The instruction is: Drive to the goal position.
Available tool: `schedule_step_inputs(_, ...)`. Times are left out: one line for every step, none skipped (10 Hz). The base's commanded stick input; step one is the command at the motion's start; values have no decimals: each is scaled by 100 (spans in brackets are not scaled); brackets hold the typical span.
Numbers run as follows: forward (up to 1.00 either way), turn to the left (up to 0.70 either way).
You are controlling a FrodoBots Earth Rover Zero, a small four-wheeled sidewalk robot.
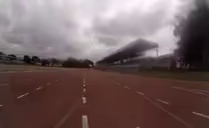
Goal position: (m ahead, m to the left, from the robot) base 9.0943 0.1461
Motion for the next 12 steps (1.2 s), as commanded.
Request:
schedule_step_inputs(70,0)
schedule_step_inputs(70,0)
schedule_step_inputs(70,0)
schedule_step_inputs(70,0)
schedule_step_inputs(70,0)
schedule_step_inputs(70,0)
schedule_step_inputs(70,0)
schedule_step_inputs(70,0)
schedule_step_inputs(70,0)
schedule_step_inputs(70,0)
schedule_step_inputs(70,0)
schedule_step_inputs(70,0)
